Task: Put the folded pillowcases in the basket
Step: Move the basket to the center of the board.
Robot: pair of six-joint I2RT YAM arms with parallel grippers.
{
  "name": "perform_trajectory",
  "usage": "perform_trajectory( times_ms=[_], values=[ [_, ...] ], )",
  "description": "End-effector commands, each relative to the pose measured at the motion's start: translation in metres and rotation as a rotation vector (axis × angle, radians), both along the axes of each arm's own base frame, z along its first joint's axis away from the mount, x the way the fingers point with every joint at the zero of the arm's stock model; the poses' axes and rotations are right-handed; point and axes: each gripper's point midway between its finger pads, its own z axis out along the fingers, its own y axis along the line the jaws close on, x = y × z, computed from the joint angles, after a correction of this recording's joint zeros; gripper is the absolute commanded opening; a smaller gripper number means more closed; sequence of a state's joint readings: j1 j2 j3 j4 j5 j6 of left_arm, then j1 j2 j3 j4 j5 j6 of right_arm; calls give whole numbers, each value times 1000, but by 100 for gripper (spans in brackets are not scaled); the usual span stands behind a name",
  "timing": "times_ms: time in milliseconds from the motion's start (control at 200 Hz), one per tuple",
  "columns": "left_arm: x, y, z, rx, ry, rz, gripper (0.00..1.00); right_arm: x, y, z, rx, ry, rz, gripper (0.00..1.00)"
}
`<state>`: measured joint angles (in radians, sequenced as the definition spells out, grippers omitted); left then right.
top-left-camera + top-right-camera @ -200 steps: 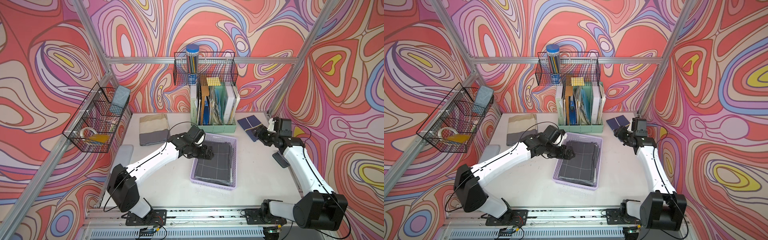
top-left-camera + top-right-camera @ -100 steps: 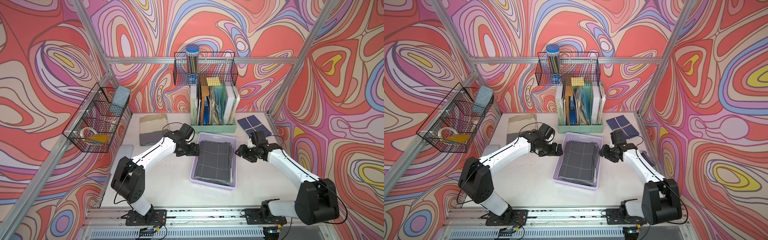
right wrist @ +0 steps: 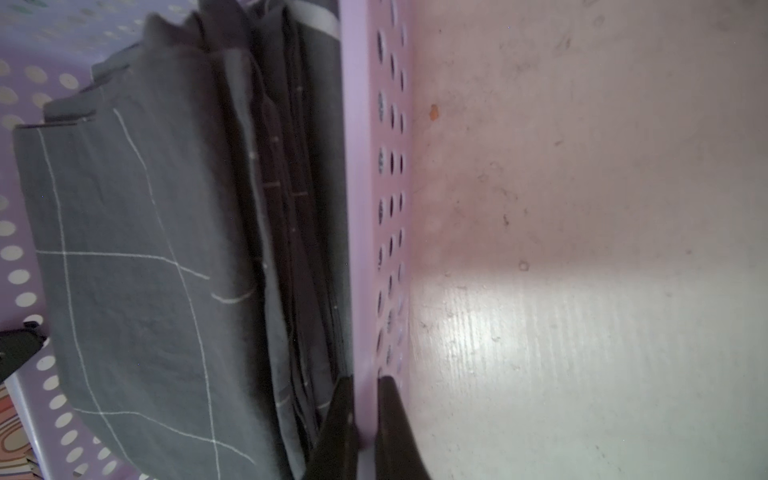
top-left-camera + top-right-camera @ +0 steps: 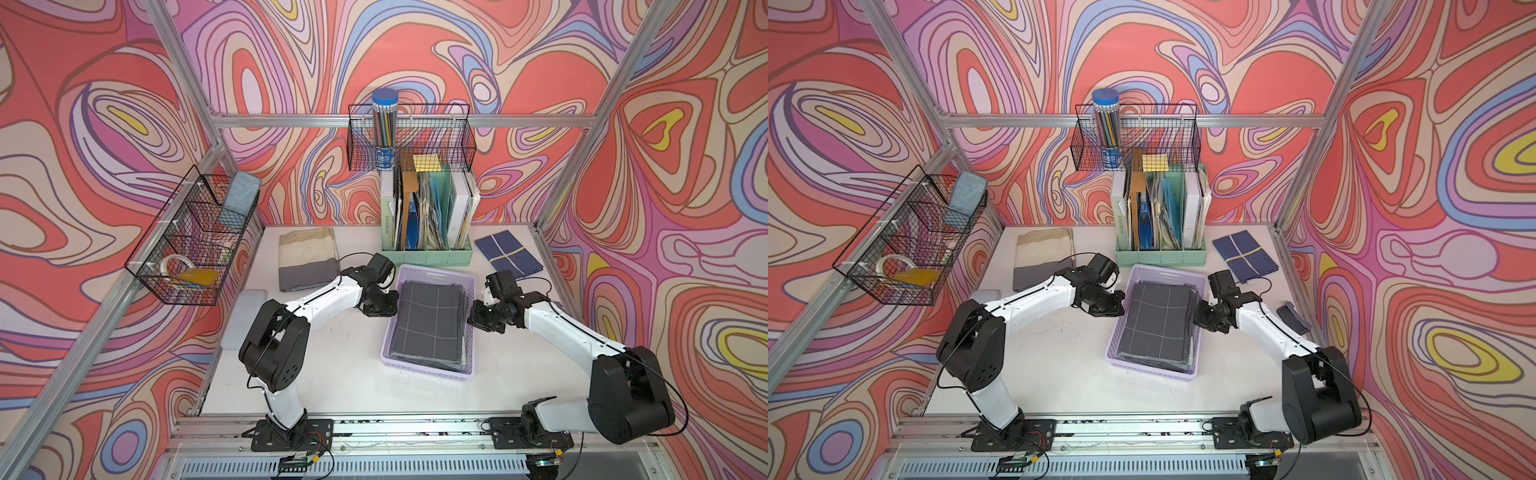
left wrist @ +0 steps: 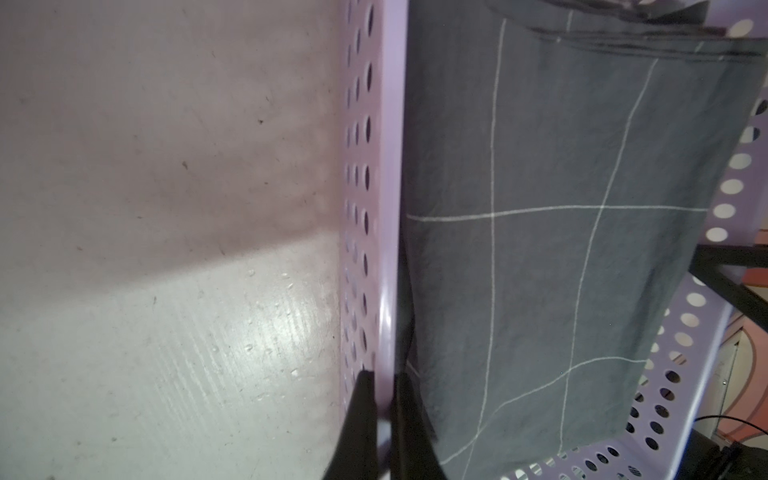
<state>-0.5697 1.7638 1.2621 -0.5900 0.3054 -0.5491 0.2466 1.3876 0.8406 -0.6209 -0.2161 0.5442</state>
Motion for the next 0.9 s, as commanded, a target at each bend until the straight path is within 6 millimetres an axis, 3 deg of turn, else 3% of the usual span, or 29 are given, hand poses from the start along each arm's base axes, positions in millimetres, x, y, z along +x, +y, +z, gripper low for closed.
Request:
perform_trajectory(
  times_ms=[0,240,395,486,716,846,896],
  values=[
    [-11,17,-10,59,29,29,0,4,21,-5,14,13,30,0],
    [-37,81,20,259,-40,97,0,12,83,-8,44,10,134,0],
    [-53,123,25,370,-31,143,0,10,138,-11,61,9,226,0],
    [-58,138,24,372,-14,176,0,10,158,-12,65,9,252,0],
    [-66,144,6,388,43,188,0,11,160,-10,35,14,266,0],
    [-66,145,-4,401,78,185,0,8,156,-8,28,10,258,10],
    [-66,144,-6,401,85,190,7,9,154,-5,21,2,257,14]
  ],
)
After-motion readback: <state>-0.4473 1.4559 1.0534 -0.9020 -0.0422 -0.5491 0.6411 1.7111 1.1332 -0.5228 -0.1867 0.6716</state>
